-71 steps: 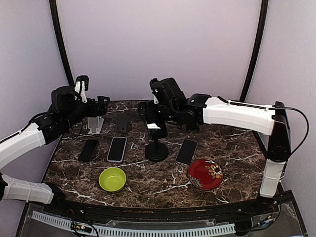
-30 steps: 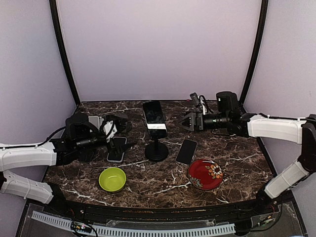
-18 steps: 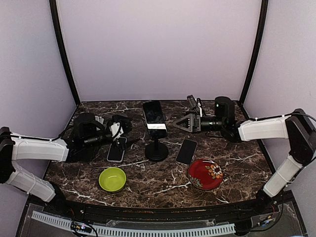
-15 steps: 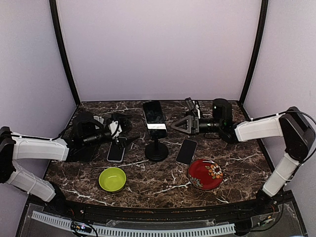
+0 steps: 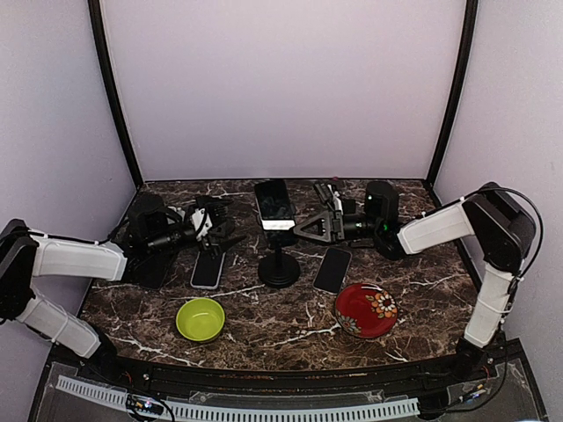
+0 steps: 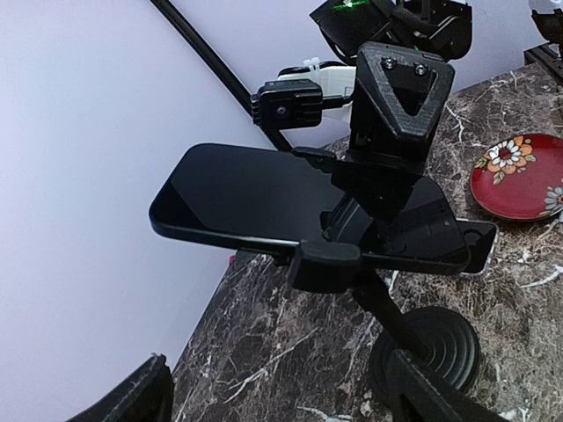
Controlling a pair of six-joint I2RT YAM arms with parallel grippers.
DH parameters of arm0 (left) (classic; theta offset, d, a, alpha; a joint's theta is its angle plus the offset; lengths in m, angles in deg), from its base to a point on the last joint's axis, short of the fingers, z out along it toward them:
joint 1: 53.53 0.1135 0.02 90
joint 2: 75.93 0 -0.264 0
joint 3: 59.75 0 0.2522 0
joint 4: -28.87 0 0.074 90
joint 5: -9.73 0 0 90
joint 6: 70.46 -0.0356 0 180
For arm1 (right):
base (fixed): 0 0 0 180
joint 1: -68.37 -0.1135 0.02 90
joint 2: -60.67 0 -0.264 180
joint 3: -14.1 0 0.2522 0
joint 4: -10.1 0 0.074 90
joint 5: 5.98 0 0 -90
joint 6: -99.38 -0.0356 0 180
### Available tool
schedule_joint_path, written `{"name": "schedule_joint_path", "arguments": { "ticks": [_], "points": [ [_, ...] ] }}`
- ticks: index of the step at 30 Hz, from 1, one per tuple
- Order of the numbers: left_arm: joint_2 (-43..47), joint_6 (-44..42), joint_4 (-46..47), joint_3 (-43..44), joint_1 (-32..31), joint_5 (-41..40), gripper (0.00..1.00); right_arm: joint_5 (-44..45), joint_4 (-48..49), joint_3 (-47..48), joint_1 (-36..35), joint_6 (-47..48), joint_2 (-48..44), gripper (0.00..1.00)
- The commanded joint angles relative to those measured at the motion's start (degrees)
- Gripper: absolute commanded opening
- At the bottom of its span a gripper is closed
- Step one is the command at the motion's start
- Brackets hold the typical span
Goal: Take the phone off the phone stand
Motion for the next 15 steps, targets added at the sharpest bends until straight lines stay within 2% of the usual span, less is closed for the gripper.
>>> {"name": "schedule_joint_path", "arguments": {
  "ticks": [1, 6, 10, 15],
  "points": [
    [-0.6, 0.48, 2.09, 2.08, 0.23, 1.94, 0.86, -3.46, 10.04, 2.88, -1.12, -4.85, 2.67, 0.6],
    [-1.99, 0.32, 1.53, 3.23, 0.25, 3.13, 0.85, -4.33, 11.36, 4.63, -1.8, -6.47, 5.28, 0.53],
    [-3.26, 0.3, 1.78, 3.97, 0.22, 3.43, 0.85, -5.05, 16.03, 4.74, -2.17, -8.54, 6.59, 0.5],
    [-5.23, -0.5, 1.2, 5.23, 0.22, 5.28, 0.82, -5.58, 16.26, 5.41, -2.72, -8.53, 7.49, 0.42]
  ]
}}
